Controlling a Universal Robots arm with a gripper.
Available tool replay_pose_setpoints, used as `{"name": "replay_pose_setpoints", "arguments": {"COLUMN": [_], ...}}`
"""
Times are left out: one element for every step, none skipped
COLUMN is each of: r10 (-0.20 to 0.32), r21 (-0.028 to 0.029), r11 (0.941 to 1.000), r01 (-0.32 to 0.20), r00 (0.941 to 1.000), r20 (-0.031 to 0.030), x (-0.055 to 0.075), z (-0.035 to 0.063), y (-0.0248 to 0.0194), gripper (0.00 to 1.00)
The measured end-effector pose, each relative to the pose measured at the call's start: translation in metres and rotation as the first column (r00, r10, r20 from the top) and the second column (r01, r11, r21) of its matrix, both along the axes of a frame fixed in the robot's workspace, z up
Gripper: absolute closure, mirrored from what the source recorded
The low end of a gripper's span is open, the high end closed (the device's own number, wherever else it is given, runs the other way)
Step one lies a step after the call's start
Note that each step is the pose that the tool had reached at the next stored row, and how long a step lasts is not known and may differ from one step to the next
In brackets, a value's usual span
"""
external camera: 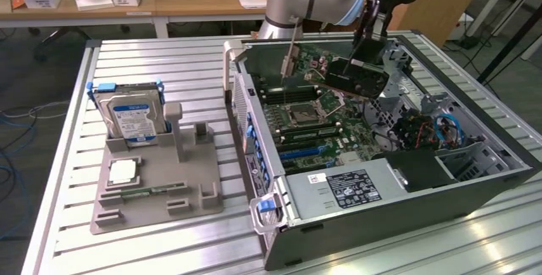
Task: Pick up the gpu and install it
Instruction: 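Insert the gpu into the slot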
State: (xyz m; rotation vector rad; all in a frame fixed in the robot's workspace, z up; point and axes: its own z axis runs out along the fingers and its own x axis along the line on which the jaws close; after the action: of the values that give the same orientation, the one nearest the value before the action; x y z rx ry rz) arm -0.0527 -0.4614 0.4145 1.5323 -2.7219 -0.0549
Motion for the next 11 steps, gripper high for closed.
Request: {"name": "replay_pose_setpoints", "arguments": {"r10": [0.005,0.011,0.016,0.022,0.028,0.033,0.039,0.044,0.049,0.054,0.059], "r21": [0.0000,0.0000,0.0000,0.0000,0.0000,0.0001,0.0000,0.0001,0.0000,0.0000,0.0000], "r11": [1.0000,0.9999,0.9999,0.9998,0.9996,0.9994,0.9993,0.9990,0.9988,0.9985,0.9982], "r01": [-0.005,-0.011,-0.016,-0.022,-0.028,-0.033,-0.039,-0.044,-0.049,-0.054,-0.059], "r00": [1.0000,0.9999,0.9999,0.9998,0.9996,0.9994,0.9993,0.9990,0.9988,0.9985,0.9982], "r20": [0.0000,0.0000,0.0000,0.0000,0.0000,0.0000,0.0000,0.0000,0.0000,0.0000,0.0000], "x": [0.0000,0.0000,0.0000,0.0000,0.0000,0.0000,0.0000,0.0000,0.0000,0.0000,0.0000], "z": [0.0000,0.0000,0.0000,0.0000,0.0000,0.0000,0.0000,-0.0001,0.0000,0.0000,0.0000], "y": [0.0000,0.0000,0.0000,0.0000,0.0000,0.0000,0.0000,0.0000,0.0000,0.0000,0.0000], "gripper": [0.74,0.74,0.74,0.74,0.74,0.74,0.74,0.74,0.74,0.74,0.74]}}
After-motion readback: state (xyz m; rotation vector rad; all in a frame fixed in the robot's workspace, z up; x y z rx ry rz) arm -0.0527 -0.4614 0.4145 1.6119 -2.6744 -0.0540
